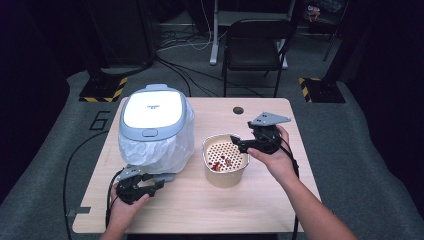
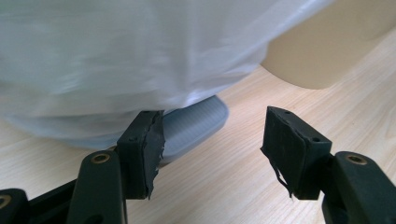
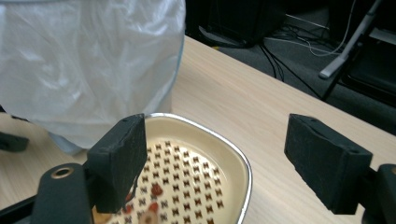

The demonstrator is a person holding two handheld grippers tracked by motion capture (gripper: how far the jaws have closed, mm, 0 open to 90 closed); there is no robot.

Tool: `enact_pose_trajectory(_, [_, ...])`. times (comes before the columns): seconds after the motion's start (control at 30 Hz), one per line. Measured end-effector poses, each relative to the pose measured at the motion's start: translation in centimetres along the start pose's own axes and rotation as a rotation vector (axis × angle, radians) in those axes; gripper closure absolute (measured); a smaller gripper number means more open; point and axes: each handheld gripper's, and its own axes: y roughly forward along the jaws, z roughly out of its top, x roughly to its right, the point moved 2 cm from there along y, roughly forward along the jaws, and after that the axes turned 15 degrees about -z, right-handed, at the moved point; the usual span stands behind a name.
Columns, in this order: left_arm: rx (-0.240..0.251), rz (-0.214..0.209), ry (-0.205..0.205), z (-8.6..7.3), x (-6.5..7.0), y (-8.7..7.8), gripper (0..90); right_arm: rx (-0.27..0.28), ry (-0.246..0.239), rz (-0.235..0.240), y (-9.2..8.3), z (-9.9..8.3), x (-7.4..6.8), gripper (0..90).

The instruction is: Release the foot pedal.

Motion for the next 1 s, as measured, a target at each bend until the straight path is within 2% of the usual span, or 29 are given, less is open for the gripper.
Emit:
enact_pose_trajectory(0.23, [0.0, 0.016, -0.042, -0.3, -0.6, -1.1, 39.5, -0.008, 0.05, -0.041, -0.7, -2.4, 1.7, 21.4])
enact_pose_trajectory(0.27, [-0.022, 0.02, -0.038, -0.3, -0.7, -1.4, 39.6, -0.008, 0.068, -0.051, -1.0, -2.8, 2.2, 21.7])
enact_pose_trajectory(0.37, [-0.031, 0.036, -0.045, -0.5, -1.3, -2.0, 39.6, -0.015, 0.117, -0.063, -1.6, -4.2, 3.4, 21.9])
enact_pose_trajectory(0.53, [-0.035, 0.064, -0.065, -0.7, -2.1, -2.9, 39.4, -0.034, 0.17, -0.119, -2.1, -6.5, 5.1, 22.2])
enact_pose_trajectory(0.63, [-0.038, 0.075, -0.08, -1.0, -2.6, -3.5, 39.2, -0.049, 0.163, -0.17, -2.2, -8.2, 5.9, 22.2])
enact_pose_trajectory(0.77, [-0.032, 0.106, -0.111, -1.3, -3.3, -4.4, 38.8, -0.073, 0.212, -0.192, -2.2, -10.9, 6.5, 22.4])
enact_pose_trajectory(0.8, [-0.026, 0.112, -0.132, -1.4, -3.5, -4.5, 38.6, -0.081, 0.215, -0.197, -2.1, -11.3, 6.5, 22.4])
enact_pose_trajectory(0.87, [-0.019, 0.134, -0.129, -1.5, -3.9, -4.7, 38.5, -0.091, 0.222, -0.214, -1.9, -12.4, 6.4, 22.3])
enact_pose_trajectory(0.93, [-0.019, 0.177, -0.105, -1.6, -4.5, -4.9, 38.1, -0.108, 0.226, -0.219, -1.6, -13.5, 6.3, 22.3])
enact_pose_trajectory(1.0, [-0.021, 0.194, -0.12, -1.9, -5.0, -5.1, 37.1, -0.12, 0.239, -0.224, -1.2, -14.7, 5.9, 22.3])
